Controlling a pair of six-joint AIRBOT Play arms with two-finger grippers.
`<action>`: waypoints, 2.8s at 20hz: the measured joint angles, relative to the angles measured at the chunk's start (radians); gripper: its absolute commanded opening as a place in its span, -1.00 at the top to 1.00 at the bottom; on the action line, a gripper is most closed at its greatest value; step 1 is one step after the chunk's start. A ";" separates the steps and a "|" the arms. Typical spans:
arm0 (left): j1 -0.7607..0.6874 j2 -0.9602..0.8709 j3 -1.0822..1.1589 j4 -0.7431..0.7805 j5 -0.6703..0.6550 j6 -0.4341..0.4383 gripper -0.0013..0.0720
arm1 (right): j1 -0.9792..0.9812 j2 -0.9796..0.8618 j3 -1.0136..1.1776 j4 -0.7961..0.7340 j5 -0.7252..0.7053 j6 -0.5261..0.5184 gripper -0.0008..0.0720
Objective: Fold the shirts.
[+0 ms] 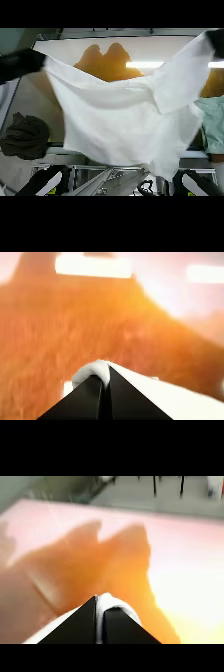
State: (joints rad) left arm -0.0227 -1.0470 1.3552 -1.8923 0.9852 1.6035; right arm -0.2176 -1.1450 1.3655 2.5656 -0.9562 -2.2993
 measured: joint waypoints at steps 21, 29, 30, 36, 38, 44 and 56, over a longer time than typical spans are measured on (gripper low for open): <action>0.089 -0.934 0.540 0.148 0.101 -0.060 0.92 | 0.008 -0.792 0.416 -0.334 0.047 0.222 0.92; 0.012 -1.021 0.567 0.263 0.187 -0.059 0.92 | 0.047 -0.811 0.405 -0.655 -0.048 0.368 0.92; 0.006 -1.030 0.568 0.282 0.194 -0.059 0.92 | 0.056 -0.814 0.404 -0.687 -0.050 0.390 0.92; -0.013 -1.055 0.570 0.335 0.189 -0.058 0.92 | 0.103 -0.839 0.403 -0.843 -0.065 0.549 0.91; -0.015 -1.057 0.570 0.338 0.191 -0.058 0.91 | 0.109 -0.844 0.403 -0.864 -0.068 0.581 0.88; -0.027 -1.064 0.643 0.224 0.261 -0.055 -0.94 | 0.122 -0.827 0.405 -0.783 -0.051 0.617 0.03; 0.109 -0.651 0.337 0.096 0.529 -0.059 -0.94 | -0.115 -0.458 0.248 -0.673 -0.369 0.596 -0.47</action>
State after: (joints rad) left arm 0.0860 -1.6981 1.6920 -1.7962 1.5139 1.5448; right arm -0.3325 -1.6032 1.6135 1.8923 -1.3247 -1.7031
